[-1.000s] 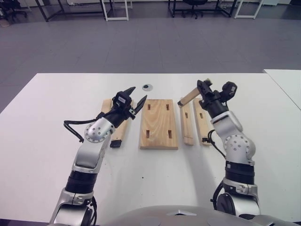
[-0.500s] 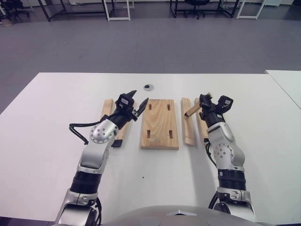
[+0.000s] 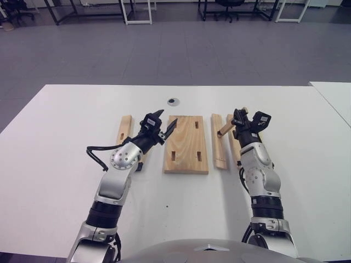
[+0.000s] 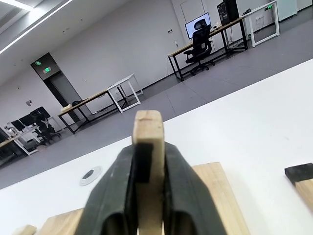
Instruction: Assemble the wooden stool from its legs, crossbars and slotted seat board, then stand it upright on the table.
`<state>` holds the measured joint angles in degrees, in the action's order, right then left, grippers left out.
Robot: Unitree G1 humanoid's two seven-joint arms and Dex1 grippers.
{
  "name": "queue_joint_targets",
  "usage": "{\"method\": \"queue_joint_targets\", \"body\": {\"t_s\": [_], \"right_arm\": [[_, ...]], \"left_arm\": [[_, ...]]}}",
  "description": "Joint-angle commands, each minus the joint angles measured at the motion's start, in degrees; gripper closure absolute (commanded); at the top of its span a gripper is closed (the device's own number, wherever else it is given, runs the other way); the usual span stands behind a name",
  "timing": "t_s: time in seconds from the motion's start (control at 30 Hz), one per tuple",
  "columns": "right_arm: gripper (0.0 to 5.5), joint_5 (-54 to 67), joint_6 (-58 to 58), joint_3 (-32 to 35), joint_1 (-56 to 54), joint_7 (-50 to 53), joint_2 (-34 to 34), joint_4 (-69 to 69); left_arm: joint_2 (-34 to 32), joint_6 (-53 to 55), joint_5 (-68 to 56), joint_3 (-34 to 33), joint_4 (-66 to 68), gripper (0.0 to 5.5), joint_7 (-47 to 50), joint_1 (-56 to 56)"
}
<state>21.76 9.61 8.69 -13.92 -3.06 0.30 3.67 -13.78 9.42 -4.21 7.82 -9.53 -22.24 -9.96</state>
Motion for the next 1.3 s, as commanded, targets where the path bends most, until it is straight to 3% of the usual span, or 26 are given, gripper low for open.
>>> {"method": "queue_joint_targets", "body": {"t_s": [0.03, 0.23, 0.53, 0.97, 1.3], "right_arm": [[5.08, -8.11, 1.72, -3.41, 1.39, 2.73, -2.46, 1.06], [5.08, -14.99, 1.82, -7.60, 2.12, -0.14, -6.26, 3.21], [5.08, -3.83, 3.25, 3.94, 7.22, 2.13, -1.32, 5.46], [5.08, 2.65, -2.50, 3.90, 0.20, -8.26, -2.35, 0.02], [5.08, -0.65, -5.17, 2.93, -1.84, -2.69, 1.61, 5.57]], "left_arm": [[-0.14, 0.40, 0.57, 0.34, -0.44, 2.58, 0.05, 0.60], [0.08, -0.68, 1.78, 1.32, 0.33, 2.58, 0.38, 0.32], [-0.14, -2.40, 3.91, 1.83, 0.76, 2.58, 0.87, 0.88], [0.41, -3.65, 5.11, 1.92, 1.68, 2.58, 1.10, 0.38], [0.63, -4.33, 5.36, 2.28, 2.54, 2.58, 0.87, 0.29]]}}
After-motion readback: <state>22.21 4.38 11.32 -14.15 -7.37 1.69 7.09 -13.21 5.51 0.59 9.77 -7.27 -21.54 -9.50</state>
